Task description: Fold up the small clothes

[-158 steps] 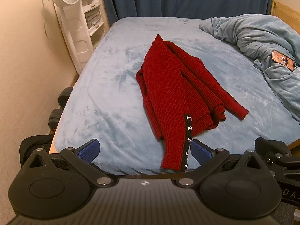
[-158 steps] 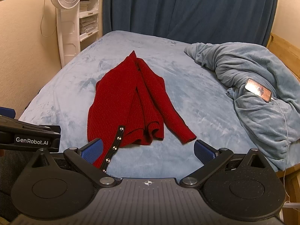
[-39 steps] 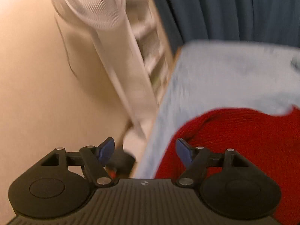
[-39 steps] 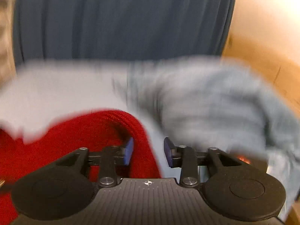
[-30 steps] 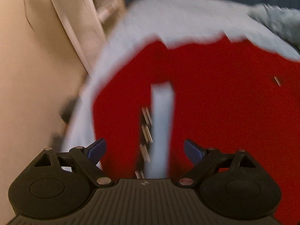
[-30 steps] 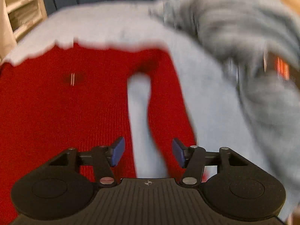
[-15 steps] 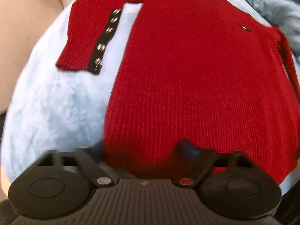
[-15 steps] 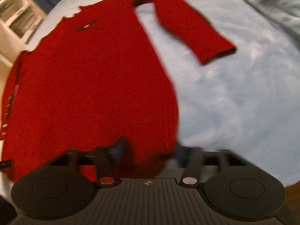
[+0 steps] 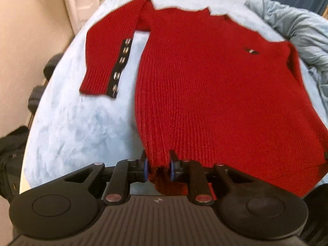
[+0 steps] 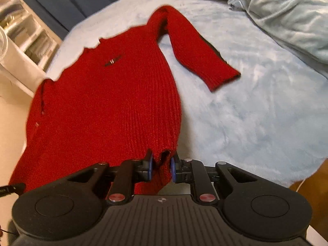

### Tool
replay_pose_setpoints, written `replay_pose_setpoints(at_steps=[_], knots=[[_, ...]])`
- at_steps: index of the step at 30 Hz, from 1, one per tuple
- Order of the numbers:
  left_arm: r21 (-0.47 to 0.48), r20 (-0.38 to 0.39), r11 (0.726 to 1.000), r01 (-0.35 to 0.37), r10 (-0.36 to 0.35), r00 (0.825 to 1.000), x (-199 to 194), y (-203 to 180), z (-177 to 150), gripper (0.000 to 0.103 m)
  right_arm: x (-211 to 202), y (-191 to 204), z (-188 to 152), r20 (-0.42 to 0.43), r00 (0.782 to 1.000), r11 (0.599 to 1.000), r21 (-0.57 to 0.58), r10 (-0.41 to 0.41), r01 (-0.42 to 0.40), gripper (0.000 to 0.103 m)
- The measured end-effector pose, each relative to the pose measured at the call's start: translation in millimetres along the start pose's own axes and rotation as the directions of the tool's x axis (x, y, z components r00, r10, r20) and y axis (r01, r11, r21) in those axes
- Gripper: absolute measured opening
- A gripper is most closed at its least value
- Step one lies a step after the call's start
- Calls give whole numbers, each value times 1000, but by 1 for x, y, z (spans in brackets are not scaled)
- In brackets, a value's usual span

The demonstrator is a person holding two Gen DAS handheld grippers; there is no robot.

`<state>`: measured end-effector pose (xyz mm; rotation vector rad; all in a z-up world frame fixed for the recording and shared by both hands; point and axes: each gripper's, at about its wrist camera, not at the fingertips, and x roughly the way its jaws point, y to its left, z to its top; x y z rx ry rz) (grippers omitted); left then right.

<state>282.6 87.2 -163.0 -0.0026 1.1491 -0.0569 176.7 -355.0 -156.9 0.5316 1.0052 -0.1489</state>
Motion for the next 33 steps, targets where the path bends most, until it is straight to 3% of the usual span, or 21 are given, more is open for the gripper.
replay_pose_setpoints(at_steps=[3,4,5,7,8,13,17,20,24,29,33], knots=[[-35,-58,997,-70,68,996,25,13,-7,33,27,-5,-16,-76,993,996,-22,-87,86,21],[-51,-66,996,-75,71,995,26,18,-8,50,34,-4,-19,-102,983,988,-49,-152,147,22],[-75,-60,994,-76,72,996,25,25,-8,57,36,-2,-21,-100,975,979,-68,-197,191,32],[-96,-16,992,-84,83,996,17,39,-4,79,25,-2,-21,-48,979,978,-81,-197,193,49],[-92,3,991,-96,97,995,12,42,-2,85,16,-1,-20,-8,982,979,-80,-187,186,54],[-70,90,985,-157,163,983,9,63,33,89,-13,14,4,179,974,983,-95,-139,158,58],[-65,114,978,-196,202,973,21,61,69,97,0,39,25,284,955,980,-147,-86,132,66],[-59,115,970,-234,240,964,38,57,93,101,33,54,33,255,962,979,-148,-99,141,66],[-4,77,974,-228,228,971,66,49,113,101,66,62,32,206,973,979,-151,-103,135,66],[42,63,965,-260,258,964,88,48,121,101,76,72,24,222,966,961,-212,-132,180,66],[60,38,959,-277,275,961,102,59,125,101,81,76,22,196,973,963,-214,-124,166,66]])
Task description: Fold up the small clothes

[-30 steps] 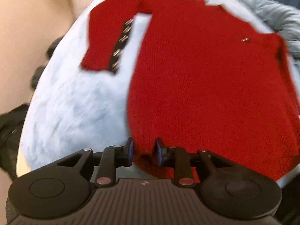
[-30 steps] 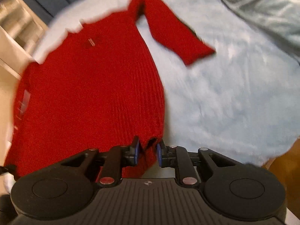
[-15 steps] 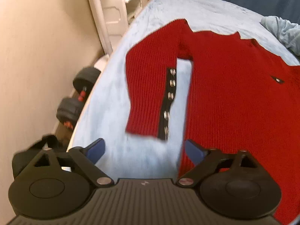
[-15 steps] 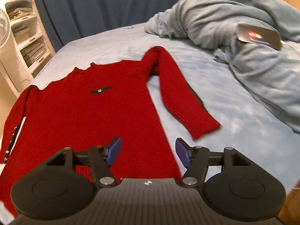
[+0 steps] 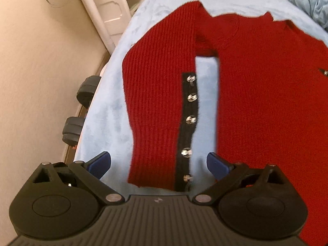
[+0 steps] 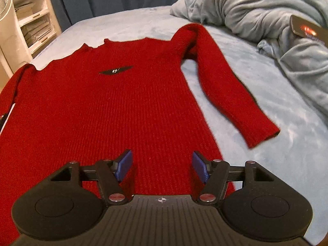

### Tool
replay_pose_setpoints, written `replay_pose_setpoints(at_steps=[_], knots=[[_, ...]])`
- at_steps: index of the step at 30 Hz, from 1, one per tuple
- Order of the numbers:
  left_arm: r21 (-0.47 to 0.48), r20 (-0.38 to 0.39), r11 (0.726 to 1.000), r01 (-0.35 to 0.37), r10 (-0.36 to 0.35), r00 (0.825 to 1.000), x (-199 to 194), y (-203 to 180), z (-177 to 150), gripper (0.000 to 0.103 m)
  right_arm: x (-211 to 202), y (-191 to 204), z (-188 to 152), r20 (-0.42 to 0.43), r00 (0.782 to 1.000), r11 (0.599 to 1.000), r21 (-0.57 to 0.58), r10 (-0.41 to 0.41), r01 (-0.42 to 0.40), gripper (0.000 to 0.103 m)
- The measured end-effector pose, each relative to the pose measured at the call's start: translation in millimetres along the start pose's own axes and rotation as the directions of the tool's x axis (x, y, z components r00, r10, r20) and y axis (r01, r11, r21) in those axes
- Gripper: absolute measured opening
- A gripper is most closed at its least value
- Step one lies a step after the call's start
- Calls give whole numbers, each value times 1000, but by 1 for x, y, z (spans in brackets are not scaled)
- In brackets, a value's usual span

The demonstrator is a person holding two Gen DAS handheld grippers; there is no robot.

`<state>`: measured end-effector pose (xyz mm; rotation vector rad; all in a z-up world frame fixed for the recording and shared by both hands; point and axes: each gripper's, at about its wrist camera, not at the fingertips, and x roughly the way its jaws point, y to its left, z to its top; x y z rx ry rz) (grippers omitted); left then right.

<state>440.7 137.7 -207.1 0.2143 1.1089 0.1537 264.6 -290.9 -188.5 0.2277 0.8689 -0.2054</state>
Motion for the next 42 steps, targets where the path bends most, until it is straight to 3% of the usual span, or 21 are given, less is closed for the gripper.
replay_pose_setpoints(at_steps=[9,10,11,12,13,14,17,19,21,24,27,29,31,33,34,35,36,37,40,41,42], knots=[[156,-71,987,32,-22,997,32,-13,5,101,5,26,-9,-69,997,999,-16,32,-33,66],[175,-89,984,40,-25,996,37,-16,7,93,6,29,-11,-81,996,999,-17,33,-35,66],[173,-105,982,74,-57,993,39,-17,7,72,7,32,-12,-93,995,999,-20,36,-38,66],[145,-126,982,122,-104,987,38,-13,13,57,8,34,-13,-104,994,999,-25,42,-45,66],[135,-136,982,129,-110,985,35,-9,20,32,7,37,-14,-111,993,998,-33,49,-53,66],[141,-159,982,128,-105,982,31,-3,29,21,6,40,-15,-110,992,997,-44,54,-59,66],[86,-225,975,206,-182,957,16,26,54,19,1,48,-16,-101,992,993,-86,75,-83,66],[7,-198,948,317,-310,930,-15,53,79,19,-2,53,-16,-94,992,989,-112,89,-99,66],[-55,-130,900,432,-435,891,-53,73,107,19,-6,58,-16,-80,991,985,-126,108,-117,66],[-103,-2,829,550,-553,833,-107,82,157,19,-11,61,-15,-66,987,981,-122,144,-151,66],[-114,91,760,639,-633,769,-145,55,209,19,-13,60,-14,-66,983,979,-98,170,-176,66],[-98,120,722,685,-675,728,-161,13,235,19,-13,56,-14,-64,982,980,-77,180,-184,66],[-77,125,699,711,-701,703,-165,-38,255,20,-14,49,-13,-59,982,982,-52,180,-183,66],[-91,129,690,719,-707,695,-154,-90,266,22,-14,40,-12,-59,983,984,-30,174,-176,66],[-116,127,693,712,-700,702,-145,-112,269,27,-14,35,-11,-58,984,985,-21,170,-172,66],[-136,112,692,709,-700,705,-133,-136,268,46,-14,31,-11,-57,985,986,-17,163,-164,66],[-144,79,681,718,-715,694,-119,-159,265,62,-14,26,-12,-57,987,988,-17,151,-152,66],[-160,37,682,714,-718,695,-108,-175,262,89,-14,20,-12,-56,989,990,-18,140,-141,66],[-188,59,680,708,-712,700,-91,-176,252,94,-14,5,-14,-53,992,993,-22,113,-114,66],[-197,64,688,699,-702,709,-86,-167,250,94,-14,0,-15,-54,993,994,-18,109,-110,66],[-220,72,703,677,-680,730,-81,-153,247,94,-13,-4,-17,-57,992,994,-13,110,-111,66]])
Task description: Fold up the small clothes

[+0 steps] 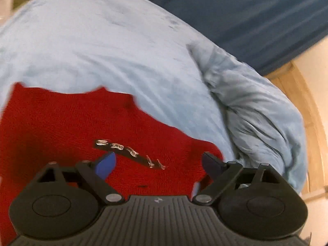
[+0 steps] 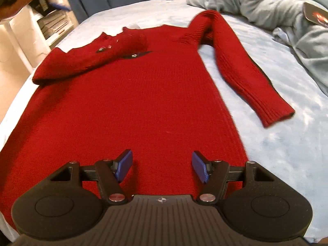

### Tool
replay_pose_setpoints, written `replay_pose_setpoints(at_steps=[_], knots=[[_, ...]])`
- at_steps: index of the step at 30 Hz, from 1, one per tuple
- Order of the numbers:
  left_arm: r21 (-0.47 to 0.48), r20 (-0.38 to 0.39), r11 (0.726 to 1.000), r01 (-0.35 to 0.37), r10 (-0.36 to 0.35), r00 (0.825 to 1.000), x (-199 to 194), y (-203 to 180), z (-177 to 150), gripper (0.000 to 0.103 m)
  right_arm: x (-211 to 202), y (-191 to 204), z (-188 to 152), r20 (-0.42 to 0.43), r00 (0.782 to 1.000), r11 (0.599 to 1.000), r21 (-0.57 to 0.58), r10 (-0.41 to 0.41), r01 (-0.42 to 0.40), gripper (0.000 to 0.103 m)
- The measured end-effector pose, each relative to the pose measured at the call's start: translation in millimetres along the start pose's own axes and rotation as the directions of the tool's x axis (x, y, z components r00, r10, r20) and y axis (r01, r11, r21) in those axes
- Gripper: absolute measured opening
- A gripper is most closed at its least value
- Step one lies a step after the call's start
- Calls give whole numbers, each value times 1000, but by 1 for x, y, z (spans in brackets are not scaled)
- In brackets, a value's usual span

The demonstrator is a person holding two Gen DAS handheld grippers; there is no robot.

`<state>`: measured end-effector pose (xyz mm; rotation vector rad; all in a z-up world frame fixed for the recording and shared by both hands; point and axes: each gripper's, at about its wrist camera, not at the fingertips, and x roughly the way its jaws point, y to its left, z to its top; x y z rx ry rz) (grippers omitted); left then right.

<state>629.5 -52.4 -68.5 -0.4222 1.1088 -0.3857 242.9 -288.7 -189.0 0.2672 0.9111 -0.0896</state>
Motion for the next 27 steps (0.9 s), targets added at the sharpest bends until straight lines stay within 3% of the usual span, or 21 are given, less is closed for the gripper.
replay_pose_setpoints(at_steps=[3,8,13,17,22,24,26,27], knots=[[-42,62,993,-115,117,991,-25,47,-2,94,5,-7,-2,-13,1000,1000,8,2,-2,66],[-93,108,957,-275,284,953,-56,126,-26,94,12,-6,13,11,999,997,71,40,-41,66],[-140,85,914,-381,394,915,-53,181,-51,94,35,6,81,91,984,977,133,154,-165,69],[-129,47,907,-401,409,911,-38,206,-60,94,92,23,157,126,982,983,103,141,-154,73],[-96,12,911,-400,403,915,1,204,-50,94,181,38,218,35,999,995,100,25,-28,72],[-94,1,906,-414,416,910,14,205,-45,94,209,44,227,-13,999,991,133,33,-31,61],[-93,-1,906,-413,415,910,22,203,-42,94,220,57,233,-32,999,993,115,31,-27,6],[-90,8,908,-409,411,912,24,202,-39,94,214,66,236,-2,1000,998,66,19,-19,3]])
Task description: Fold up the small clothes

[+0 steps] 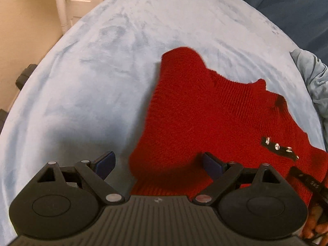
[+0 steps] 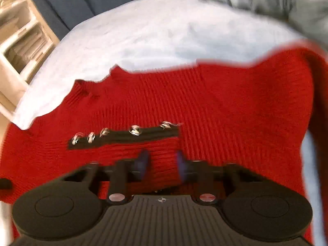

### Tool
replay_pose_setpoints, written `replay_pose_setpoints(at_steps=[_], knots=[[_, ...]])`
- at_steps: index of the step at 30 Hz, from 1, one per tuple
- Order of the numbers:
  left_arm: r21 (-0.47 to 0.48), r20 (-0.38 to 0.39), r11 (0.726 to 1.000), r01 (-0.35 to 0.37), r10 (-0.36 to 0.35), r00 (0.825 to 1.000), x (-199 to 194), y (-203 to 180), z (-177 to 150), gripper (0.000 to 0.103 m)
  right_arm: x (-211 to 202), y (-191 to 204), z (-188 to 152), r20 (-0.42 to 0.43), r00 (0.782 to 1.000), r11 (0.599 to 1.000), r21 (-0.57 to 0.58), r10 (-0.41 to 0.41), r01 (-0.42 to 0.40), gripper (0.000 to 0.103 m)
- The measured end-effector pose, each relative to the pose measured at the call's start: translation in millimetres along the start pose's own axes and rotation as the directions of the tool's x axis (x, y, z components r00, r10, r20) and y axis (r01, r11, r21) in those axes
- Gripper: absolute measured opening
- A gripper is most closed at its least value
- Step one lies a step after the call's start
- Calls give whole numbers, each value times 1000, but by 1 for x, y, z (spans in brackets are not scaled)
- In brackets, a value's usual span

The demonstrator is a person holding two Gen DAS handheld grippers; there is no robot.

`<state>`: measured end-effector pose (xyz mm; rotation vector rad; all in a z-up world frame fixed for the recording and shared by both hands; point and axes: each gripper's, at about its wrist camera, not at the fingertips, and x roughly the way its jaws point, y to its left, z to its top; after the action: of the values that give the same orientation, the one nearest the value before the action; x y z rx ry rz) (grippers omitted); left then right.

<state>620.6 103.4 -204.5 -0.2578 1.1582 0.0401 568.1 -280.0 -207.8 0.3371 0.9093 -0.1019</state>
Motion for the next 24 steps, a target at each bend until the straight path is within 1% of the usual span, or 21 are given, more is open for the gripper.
replay_pose_setpoints(at_steps=[1,2,4,5,6,7,8,9,10,11,12,13,14,15,16,18,20,21,22,23,24], knots=[[3,15,1000,3,-3,1000,-1,0,2,94,-13,8,6,39,998,998,-35,47,-46,3],[7,35,1000,6,-6,999,-2,0,4,94,-31,10,14,91,990,994,-29,104,-102,3],[12,76,1000,4,-5,997,-5,1,7,94,-69,2,33,208,963,985,-28,173,-170,2],[14,91,1000,-15,13,996,-3,2,8,97,-78,-5,41,248,954,986,-24,167,-166,2],[18,100,998,-55,53,994,3,3,11,101,-77,-13,47,269,955,992,-27,125,-122,2],[4,96,996,-92,91,991,9,5,12,103,-66,-22,49,255,966,999,-25,47,-42,2],[-19,89,995,-100,101,991,14,8,13,103,-46,-34,48,187,982,1000,-9,-12,14,2],[-45,70,996,-82,85,994,18,11,13,103,-27,-43,44,109,993,999,-2,-42,42,2],[-62,59,995,-77,80,995,21,12,12,103,-8,-51,34,24,998,998,-1,-55,55,2],[-60,56,995,-85,89,994,23,10,11,103,5,-55,21,-38,998,998,-9,-55,54,2],[-33,59,994,-106,107,992,26,7,10,103,8,-55,10,-28,997,997,-36,-67,66,2],[8,60,990,-140,139,988,29,3,8,103,5,-51,-1,28,997,994,-83,-70,72,2],[60,56,981,-184,181,982,34,-3,7,103,2,-48,-7,60,996,992,-99,-73,79,2],[109,57,971,-215,210,976,39,-8,6,103,0,-51,-10,72,995,994,-78,-71,77,2],[131,70,964,-230,222,973,40,-11,5,103,-3,-53,-10,78,995,997,-44,-63,67,2],[137,74,960,-245,236,969,40,-13,6,103,-15,-57,-7,108,993,999,18,-38,37,2],[140,85,959,-248,238,968,39,-13,4,103,-24,-57,-4,144,989,1000,19,-8,6,2],[148,97,957,-249,236,967,38,-13,2,103,-23,-57,-4,137,990,1000,2,-11,11,3],[152,107,956,-251,236,966,35,-14,-1,103,-16,-57,-7,98,995,999,-24,-28,30,4],[152,116,956,-250,234,965,32,-14,-3,103,-8,-60,-8,38,998,998,-40,-47,48,7],[150,119,958,-246,229,966,26,-15,-5,103,-15,-63,-13,18,999,998,-30,-48,49,8]])
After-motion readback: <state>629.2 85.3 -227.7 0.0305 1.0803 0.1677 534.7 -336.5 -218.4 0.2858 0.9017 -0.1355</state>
